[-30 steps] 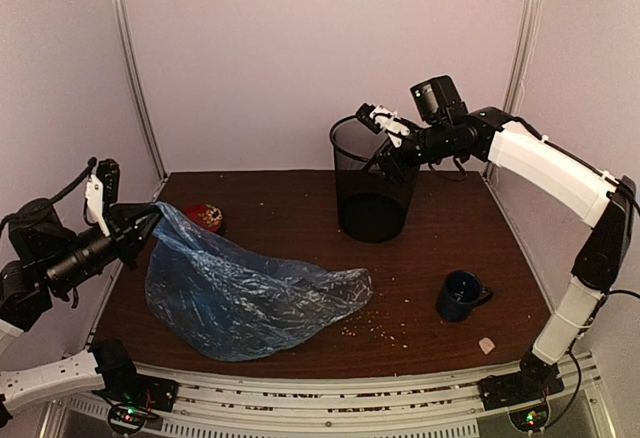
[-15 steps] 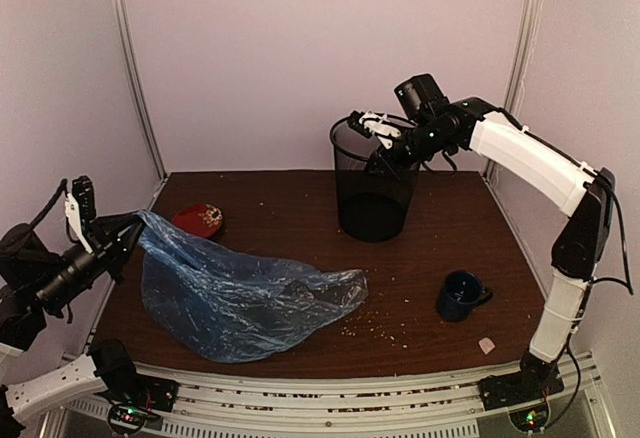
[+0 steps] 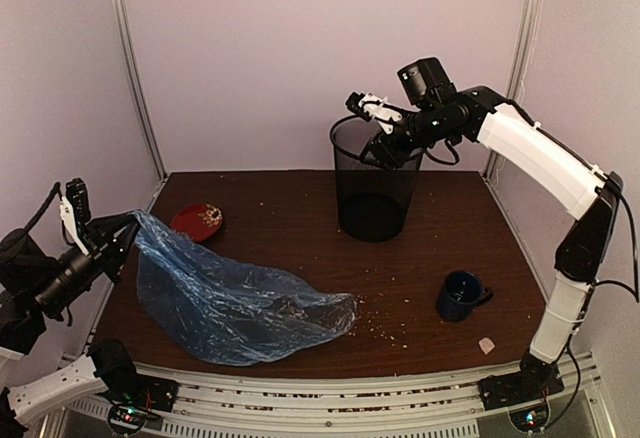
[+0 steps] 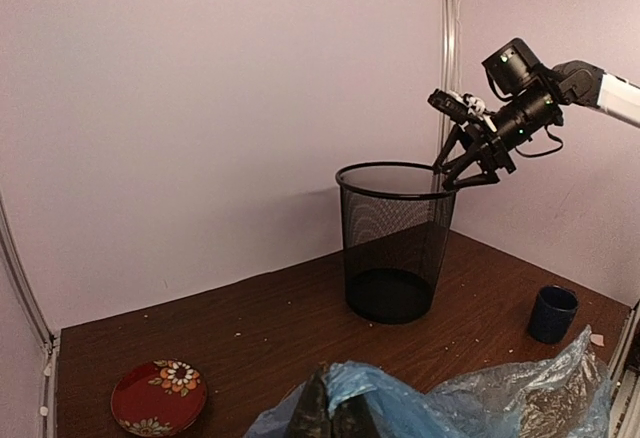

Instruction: Put the trash bags into the trash bin

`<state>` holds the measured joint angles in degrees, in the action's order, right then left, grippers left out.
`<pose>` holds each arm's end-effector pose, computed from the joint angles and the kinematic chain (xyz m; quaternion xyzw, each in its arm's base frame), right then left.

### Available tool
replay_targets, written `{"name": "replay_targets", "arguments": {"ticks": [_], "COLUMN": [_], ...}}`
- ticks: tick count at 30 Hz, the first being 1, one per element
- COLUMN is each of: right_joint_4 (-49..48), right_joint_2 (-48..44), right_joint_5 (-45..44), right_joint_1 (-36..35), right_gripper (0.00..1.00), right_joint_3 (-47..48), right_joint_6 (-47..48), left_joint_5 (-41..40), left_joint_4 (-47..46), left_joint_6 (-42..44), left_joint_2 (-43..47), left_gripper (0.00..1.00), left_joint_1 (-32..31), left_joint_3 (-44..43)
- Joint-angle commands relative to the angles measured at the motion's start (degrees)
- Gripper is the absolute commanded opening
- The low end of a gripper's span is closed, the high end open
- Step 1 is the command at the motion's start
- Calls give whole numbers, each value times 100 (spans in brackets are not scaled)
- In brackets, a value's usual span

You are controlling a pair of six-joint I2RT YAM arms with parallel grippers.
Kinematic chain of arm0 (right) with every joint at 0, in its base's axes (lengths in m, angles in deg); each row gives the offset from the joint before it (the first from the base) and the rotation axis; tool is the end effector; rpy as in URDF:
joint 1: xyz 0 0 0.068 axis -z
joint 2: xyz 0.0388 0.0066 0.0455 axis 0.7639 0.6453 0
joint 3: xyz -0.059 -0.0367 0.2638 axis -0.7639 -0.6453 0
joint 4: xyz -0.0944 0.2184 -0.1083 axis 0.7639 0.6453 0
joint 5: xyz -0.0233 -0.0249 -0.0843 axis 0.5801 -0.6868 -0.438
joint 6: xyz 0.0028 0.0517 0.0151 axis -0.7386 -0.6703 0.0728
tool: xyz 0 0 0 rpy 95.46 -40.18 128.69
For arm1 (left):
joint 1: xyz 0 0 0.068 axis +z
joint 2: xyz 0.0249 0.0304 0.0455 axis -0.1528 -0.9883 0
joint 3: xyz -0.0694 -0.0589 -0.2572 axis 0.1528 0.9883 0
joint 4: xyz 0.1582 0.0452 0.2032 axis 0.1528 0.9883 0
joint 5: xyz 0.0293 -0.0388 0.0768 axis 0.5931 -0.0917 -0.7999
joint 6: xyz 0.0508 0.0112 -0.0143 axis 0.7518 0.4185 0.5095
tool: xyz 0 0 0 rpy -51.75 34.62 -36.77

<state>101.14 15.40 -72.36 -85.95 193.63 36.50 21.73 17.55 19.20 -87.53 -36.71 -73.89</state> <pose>0.3151 0.2401 0.4034 -0.4798 0.7587 0.1533 0.4131 0.0480 -0.0398 0.3349 0.1535 0.6540 -0.2783 0.6865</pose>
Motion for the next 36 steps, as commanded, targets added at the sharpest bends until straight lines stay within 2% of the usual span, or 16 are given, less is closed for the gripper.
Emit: {"name": "replay_targets", "arguments": {"ticks": [1,7,18,23,31,36], "right_joint_4": [53,37,319,470,782,775], "right_joint_2": [395,864,1212,1101,795,430], "right_joint_5": [-307,-386,-331,14,627,710], "right_joint_1": [-7,-7,-7,-7,-49,-159], "right_gripper": [53,50,40,32,12,5], "right_joint_3": [681,1108,1168,1148,905,500], "right_joint_6": [-109,-142,-32,26,-44,-20], "left_joint_5": [44,-119,-202,-256,-337,-415], "left_joint_4": [-344,-309,-305,-300,-300,-291], "left_joint_6": [12,41,61,96,115,111], "left_joint_2": [117,97,113,73,107,116], "left_gripper": [0,0,0,0,0,0], "left_joint_1": [-12,-12,-12,-8,-4,-5], "left_joint_3": [87,90,119,133,142,142]}}
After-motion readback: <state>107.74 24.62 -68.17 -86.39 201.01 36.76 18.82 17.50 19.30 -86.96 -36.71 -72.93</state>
